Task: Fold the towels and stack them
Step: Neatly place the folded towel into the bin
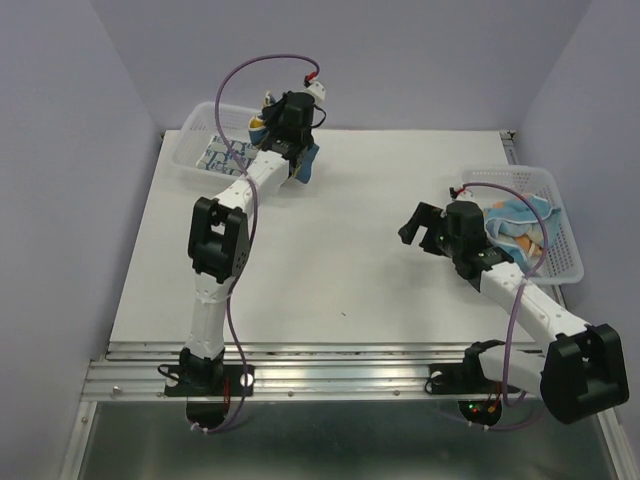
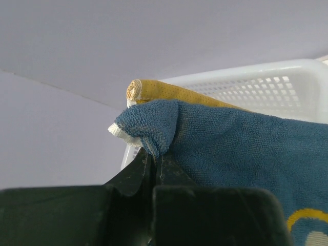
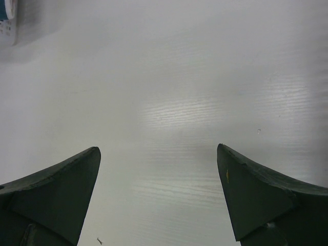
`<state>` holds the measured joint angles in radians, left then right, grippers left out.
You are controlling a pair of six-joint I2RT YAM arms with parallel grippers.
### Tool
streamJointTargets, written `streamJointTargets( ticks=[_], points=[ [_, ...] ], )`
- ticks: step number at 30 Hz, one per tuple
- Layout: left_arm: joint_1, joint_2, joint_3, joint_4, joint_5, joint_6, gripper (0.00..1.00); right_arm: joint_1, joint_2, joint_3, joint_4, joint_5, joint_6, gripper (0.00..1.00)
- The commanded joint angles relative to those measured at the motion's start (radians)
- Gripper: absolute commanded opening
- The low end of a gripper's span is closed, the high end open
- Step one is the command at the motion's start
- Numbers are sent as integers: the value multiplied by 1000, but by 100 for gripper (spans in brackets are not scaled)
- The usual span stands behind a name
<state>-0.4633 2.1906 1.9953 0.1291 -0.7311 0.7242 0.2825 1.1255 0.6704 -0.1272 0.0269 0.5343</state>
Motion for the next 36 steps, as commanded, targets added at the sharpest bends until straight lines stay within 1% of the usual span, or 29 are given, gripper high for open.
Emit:
streamJointTargets(
  ticks=[1, 9, 11, 17, 20, 25, 36],
  points=[
    [37, -2, 60, 4, 19, 29, 0, -5, 5, -3, 37, 31, -16, 100],
    [120, 14, 50, 7, 87, -14, 0, -5, 25, 1, 43, 34, -13, 100],
    [141, 21, 51, 18, 96, -22, 0, -5, 20, -14, 69, 33, -19, 100],
    [167, 23, 7, 66, 174, -26, 0, -5, -26, -40, 109, 36, -23, 100],
    [179, 46, 19, 69, 203, -37, 0, -5, -46, -45, 103, 56, -28, 100],
    [198, 84, 22, 75, 206, -34, 0, -3, -41, -51, 103, 91, -27, 100],
    [253, 130, 0, 98, 222, -20, 0, -5, 25, -37, 106, 99, -23, 100]
  ],
)
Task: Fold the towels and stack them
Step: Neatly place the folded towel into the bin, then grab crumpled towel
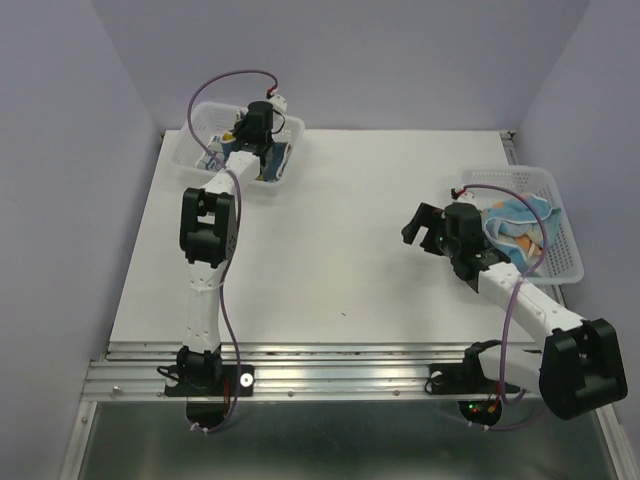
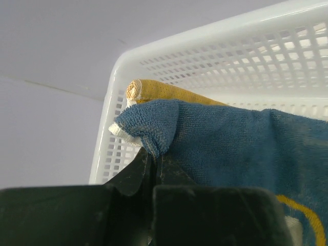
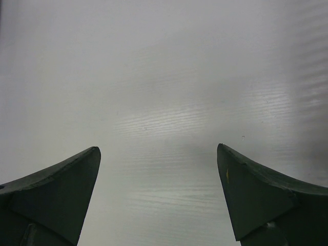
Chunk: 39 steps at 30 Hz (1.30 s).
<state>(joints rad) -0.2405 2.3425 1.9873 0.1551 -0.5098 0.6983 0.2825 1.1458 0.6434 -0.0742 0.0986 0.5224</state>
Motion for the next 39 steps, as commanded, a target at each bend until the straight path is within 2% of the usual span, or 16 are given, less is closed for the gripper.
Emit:
streamJointTargets(
  ticks=[1, 11, 12, 14, 15, 17, 19, 22, 24, 27, 29, 30, 32, 35, 38, 39],
  points=[
    [33, -17, 11, 75, -2, 4, 0, -5, 8, -10, 51, 29, -12, 100],
    [47, 17, 39, 73, -12, 17, 0, -5, 22, -4, 48, 39, -10, 100],
    [49, 17, 39, 70, -15, 17, 10, -5, 19, -4, 47, 41, -12, 100],
    [50, 15, 36, 64, -13, 18, 43, -5, 17, -5, 47, 43, -10, 100],
    [50, 9, 36, 61, -15, 12, 64, -5, 14, -4, 44, 41, -12, 100],
    [50, -2, 44, 41, -13, -3, 82, -5, 11, -2, 40, 38, -12, 100],
    [50, -18, 50, 26, -12, -17, 91, -5, -1, 1, 39, 35, -13, 100],
    [47, -70, 35, 6, -19, -42, 92, -5, -11, 9, 28, 21, -16, 100],
    [40, -127, 9, 1, -44, -62, 99, -5, -18, 19, 19, 15, -15, 100],
    [11, -222, -11, -31, -75, -146, 99, -5, -32, 39, -5, 18, -6, 100],
    [-9, -279, -7, -86, -30, -224, 99, -5, -38, 88, -50, 71, 7, 100],
    [-23, -345, -8, -150, 58, -320, 99, -6, -35, 110, -97, 140, 5, 100],
    [-69, -417, -25, -181, 135, -423, 99, -6, -20, 163, -153, 231, 16, 100],
    [-147, -569, -112, -184, 214, -626, 99, -25, 11, 263, -261, 378, 24, 100],
    [-210, -741, -318, -160, 286, -808, 99, -81, 11, 331, -340, 414, -1, 100],
    [-253, -828, -461, -102, 327, -848, 99, -124, -1, 340, -351, 420, -10, 100]
  ],
)
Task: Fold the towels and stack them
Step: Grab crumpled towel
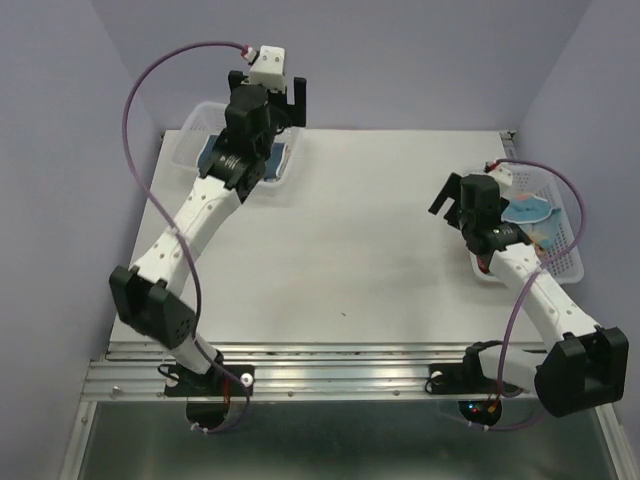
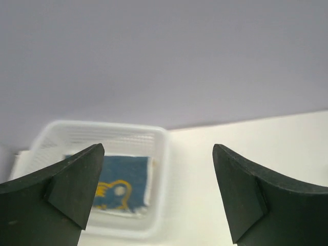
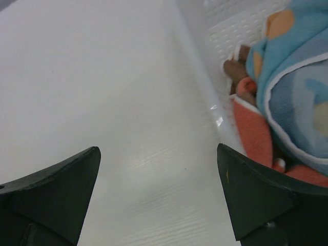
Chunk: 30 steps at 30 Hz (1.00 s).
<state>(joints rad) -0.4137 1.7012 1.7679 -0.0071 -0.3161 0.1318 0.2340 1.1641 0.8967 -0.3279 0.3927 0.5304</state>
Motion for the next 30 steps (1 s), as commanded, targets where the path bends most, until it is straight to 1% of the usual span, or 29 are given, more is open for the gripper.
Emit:
streamJointTargets(
  ticks=[1, 2, 3, 4, 5, 6, 8, 10, 11, 14, 20, 24, 25, 27, 30],
  points=[
    [-100, -271, -321, 90, 146, -331, 99, -97, -24, 88, -102, 138, -20, 100],
    [-120, -311, -397, 120, 147, -362, 99, -123, -27, 91, -118, 140, -20, 100],
    [-167, -348, -548, 187, 140, -391, 99, -180, -29, 94, -123, 138, -20, 100],
    [-187, -380, -617, 218, 156, -409, 99, -211, -29, 97, -125, 130, -32, 100],
    [-207, -429, -675, 246, 190, -429, 99, -229, -17, 102, -111, 95, -44, 100],
    [-239, -449, -773, 295, 269, -467, 99, -292, -5, 113, -109, 80, -58, 100],
    [-283, -485, -843, 321, 310, -497, 99, -326, 63, 169, -131, 107, -53, 100],
    [-350, -498, -910, 328, 270, -520, 99, -364, 123, 214, -166, 117, -40, 100],
    [-367, -506, -921, 316, 255, -527, 99, -372, 173, 252, -187, 123, -38, 100],
    [-410, -515, -950, 244, 192, -546, 99, -397, 233, 260, -157, 101, -44, 100],
    [-422, -500, -956, 171, 134, -584, 99, -418, 290, 242, -123, 42, -66, 100],
    [-428, -489, -953, 142, 101, -607, 99, -418, 309, 239, -160, 40, -46, 100],
    [-428, -488, -955, 139, 97, -610, 99, -418, 298, 216, -157, 43, -43, 98],
    [-430, -486, -955, 131, 88, -615, 99, -418, 283, 193, -152, 44, -38, 87],
    [-430, -483, -952, 121, 80, -620, 99, -418, 252, 151, -163, 51, -17, 86]
  ],
)
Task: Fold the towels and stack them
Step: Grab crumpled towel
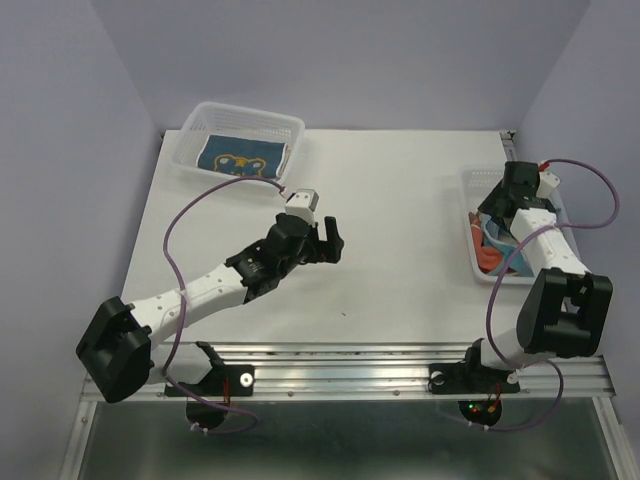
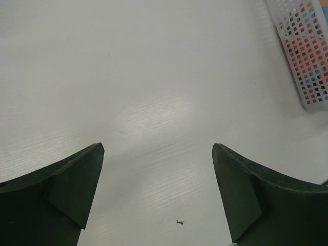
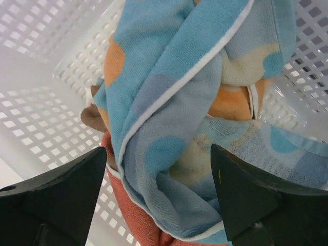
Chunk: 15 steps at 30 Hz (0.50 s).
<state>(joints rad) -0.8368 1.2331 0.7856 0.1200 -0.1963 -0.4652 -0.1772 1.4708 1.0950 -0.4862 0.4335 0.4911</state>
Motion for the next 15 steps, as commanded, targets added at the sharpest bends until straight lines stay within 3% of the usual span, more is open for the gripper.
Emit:
streamJointTargets(
  ticks=[1, 5, 8, 9, 11, 12, 14, 15],
  points=[
    [-8, -15, 33, -9, -43, -24, 99, -7, -61, -56, -6, 13, 29, 86],
    [-12, -27, 27, -17, -55, -32, 99, -7, -90, -86, 9, -13, 27, 85],
    [-16, -50, 9, -16, -69, -46, 99, -7, -98, -99, 8, -39, 27, 78],
    [-16, -61, 3, -16, -74, -47, 99, -7, -99, -106, 9, -39, 29, 64],
    [-18, -73, -11, -17, -80, -50, 99, -7, -113, -109, 8, -36, 33, 47],
    [-18, -84, -23, -16, -78, -52, 99, -7, -128, -98, 3, -36, 35, 32],
    [-19, -98, -31, -16, -81, -49, 99, -7, -147, -78, -3, -45, 27, 21],
    [-19, -109, -40, -16, -95, -52, 99, -7, -168, -69, -12, -55, 23, 5]
  ],
)
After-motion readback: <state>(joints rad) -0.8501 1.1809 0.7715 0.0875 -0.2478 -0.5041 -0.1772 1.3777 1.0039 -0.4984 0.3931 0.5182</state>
